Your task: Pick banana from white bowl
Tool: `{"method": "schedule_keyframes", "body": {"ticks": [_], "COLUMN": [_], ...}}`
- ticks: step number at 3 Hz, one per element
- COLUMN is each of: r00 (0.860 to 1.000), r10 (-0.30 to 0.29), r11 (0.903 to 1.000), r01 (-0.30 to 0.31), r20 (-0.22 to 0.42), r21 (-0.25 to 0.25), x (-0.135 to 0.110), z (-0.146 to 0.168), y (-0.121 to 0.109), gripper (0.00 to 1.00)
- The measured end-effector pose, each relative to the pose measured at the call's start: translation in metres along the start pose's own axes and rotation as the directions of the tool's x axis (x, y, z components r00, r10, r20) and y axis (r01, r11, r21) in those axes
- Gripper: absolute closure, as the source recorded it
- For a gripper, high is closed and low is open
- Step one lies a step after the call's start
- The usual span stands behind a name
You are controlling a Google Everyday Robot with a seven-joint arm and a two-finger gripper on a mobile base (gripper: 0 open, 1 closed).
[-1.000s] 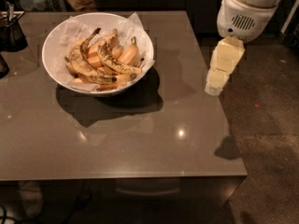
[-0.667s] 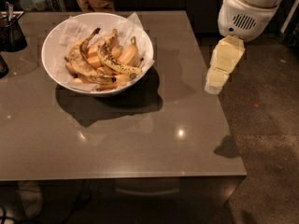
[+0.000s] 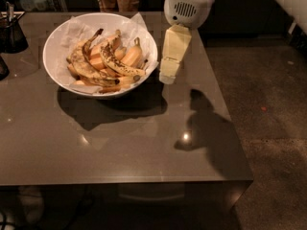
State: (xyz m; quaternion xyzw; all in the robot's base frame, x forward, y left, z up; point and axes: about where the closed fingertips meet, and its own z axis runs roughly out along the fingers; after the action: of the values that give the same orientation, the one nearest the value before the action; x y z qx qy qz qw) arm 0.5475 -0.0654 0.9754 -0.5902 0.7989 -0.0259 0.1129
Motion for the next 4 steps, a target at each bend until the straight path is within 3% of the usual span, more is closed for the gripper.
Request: {"method": "schedule_keyframes", "body": {"ticks": [2,3,4], "r00": [0.998,0.997,0.998], "r10": [0.014,0.01,-0.001], "r11": [0.9986,0.9962,0.9962], "r01": [-0.017,-0.016,-0.004], "r20": [0.055,0.071,0.065], "r21": [0.05,0.085,0.087], "x": [-0.014,-0.041,-0.062], "z": [0.0,0.0,0.003], "y": [-0.005,-0.011,-0.014], "gripper": [0.0,0.0,0.0]}}
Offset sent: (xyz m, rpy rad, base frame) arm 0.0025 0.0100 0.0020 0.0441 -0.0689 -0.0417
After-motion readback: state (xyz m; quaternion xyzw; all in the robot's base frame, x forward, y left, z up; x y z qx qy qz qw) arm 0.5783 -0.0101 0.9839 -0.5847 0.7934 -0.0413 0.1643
